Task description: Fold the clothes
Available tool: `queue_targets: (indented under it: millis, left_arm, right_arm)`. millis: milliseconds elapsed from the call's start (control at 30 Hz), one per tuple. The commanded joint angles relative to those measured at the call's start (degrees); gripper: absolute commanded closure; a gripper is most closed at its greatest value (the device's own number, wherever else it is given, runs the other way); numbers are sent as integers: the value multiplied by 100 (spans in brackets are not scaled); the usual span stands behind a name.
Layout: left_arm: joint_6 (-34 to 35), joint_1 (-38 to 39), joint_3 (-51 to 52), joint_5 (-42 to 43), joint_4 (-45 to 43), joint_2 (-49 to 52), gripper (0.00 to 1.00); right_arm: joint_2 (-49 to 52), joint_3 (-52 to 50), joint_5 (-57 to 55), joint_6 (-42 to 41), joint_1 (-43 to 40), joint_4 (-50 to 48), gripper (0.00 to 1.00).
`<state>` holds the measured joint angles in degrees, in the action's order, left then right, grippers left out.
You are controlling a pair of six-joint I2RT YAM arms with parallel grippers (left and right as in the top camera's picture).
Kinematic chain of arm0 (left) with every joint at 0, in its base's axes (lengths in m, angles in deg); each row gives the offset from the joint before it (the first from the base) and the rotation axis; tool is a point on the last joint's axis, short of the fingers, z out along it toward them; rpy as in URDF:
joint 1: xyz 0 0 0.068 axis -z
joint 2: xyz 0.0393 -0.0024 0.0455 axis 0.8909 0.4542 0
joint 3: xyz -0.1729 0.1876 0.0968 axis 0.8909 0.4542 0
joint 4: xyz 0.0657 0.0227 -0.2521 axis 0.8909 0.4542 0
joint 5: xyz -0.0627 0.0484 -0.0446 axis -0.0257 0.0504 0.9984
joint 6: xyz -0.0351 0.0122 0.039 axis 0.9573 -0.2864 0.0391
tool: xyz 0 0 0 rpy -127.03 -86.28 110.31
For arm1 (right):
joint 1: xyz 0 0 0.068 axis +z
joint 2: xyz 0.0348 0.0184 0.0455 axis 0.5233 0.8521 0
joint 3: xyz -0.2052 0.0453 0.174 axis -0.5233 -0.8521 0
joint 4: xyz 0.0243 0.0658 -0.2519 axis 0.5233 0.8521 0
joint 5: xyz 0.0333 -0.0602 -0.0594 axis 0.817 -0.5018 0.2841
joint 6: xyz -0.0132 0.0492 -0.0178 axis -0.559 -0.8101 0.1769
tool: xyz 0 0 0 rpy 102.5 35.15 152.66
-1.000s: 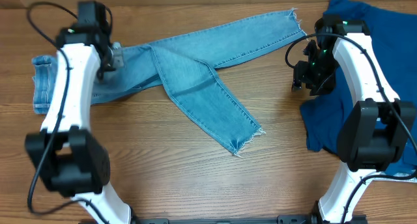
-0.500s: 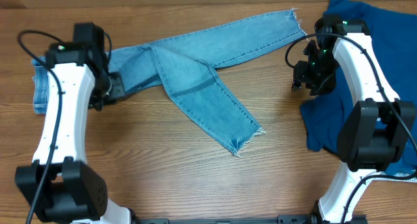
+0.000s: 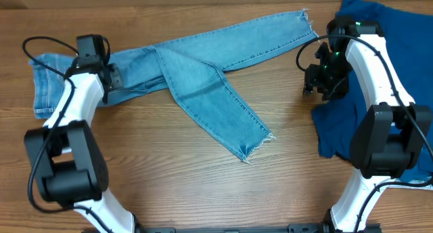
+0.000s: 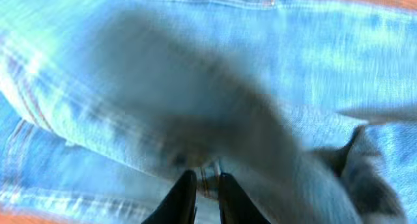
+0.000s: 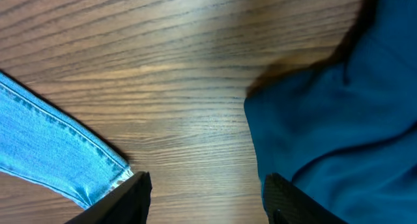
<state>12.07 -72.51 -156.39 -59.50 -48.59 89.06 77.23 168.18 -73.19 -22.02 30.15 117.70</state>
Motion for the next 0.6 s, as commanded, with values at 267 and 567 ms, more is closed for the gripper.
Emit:
queue_targets:
  millis: [267,567]
  left_arm:
    - [15,-181,-1541,-1078,883,302,72]
    - [101,-310,-2417,494,3963,302,71]
  right_arm:
    - [-70,2,485,234,37,142,40]
    - [-70,-518,417,490,951,284,35]
